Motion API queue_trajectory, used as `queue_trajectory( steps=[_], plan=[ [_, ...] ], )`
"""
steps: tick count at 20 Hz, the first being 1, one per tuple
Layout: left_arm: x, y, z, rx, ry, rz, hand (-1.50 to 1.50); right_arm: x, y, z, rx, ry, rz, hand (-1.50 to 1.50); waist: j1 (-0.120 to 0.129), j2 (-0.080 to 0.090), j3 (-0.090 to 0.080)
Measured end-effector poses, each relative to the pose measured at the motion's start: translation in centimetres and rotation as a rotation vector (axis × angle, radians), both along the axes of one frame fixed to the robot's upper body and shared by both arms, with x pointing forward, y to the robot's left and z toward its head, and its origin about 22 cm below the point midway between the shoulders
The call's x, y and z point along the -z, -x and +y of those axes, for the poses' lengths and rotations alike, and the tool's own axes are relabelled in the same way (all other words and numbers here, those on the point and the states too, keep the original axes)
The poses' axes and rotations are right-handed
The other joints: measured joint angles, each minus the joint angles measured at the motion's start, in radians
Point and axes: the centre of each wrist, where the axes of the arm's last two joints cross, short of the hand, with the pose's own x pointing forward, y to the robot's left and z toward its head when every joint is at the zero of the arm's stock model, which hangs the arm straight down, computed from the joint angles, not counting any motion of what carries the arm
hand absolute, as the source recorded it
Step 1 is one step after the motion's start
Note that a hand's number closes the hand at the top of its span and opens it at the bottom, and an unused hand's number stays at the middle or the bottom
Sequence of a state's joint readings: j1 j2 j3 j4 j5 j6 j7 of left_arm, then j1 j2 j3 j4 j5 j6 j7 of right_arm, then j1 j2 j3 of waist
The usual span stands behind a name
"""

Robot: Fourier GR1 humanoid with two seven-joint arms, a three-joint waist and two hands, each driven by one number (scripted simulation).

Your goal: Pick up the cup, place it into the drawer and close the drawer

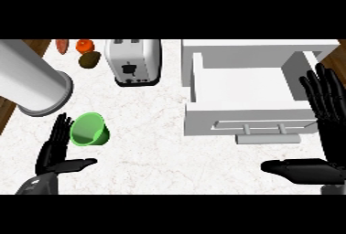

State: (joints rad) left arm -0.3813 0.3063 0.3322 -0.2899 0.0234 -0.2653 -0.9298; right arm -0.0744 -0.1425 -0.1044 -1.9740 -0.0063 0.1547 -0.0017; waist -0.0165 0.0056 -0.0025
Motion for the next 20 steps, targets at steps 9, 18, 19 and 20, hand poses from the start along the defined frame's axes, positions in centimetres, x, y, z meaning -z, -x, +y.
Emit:
queue_trajectory(
  steps=[9,18,19,20],
  plan=[
    [0.0,-0.4,0.0,0.011,-0.015,0.0,-1.5,0.4,-0.1,1.0,-0.013,0.003,0.001,-1.5,-0.008,0.003,-0.001],
    [-0.1,-1.4,-1.2,0.034,0.026,-0.013,-1.5,0.4,-0.4,0.7,-0.024,-0.002,0.002,-1.5,-0.011,0.006,-0.002],
    [-0.1,-1.6,-1.4,0.039,0.034,-0.015,-1.5,0.5,-0.2,0.5,-0.024,-0.001,0.006,-1.5,-0.012,0.006,-0.002],
    [-0.4,-1.9,-1.2,0.044,0.04,-0.017,-1.5,0.7,-0.3,0.6,-0.022,-0.005,0.008,-1.5,-0.012,0.006,-0.002]
  ],
)
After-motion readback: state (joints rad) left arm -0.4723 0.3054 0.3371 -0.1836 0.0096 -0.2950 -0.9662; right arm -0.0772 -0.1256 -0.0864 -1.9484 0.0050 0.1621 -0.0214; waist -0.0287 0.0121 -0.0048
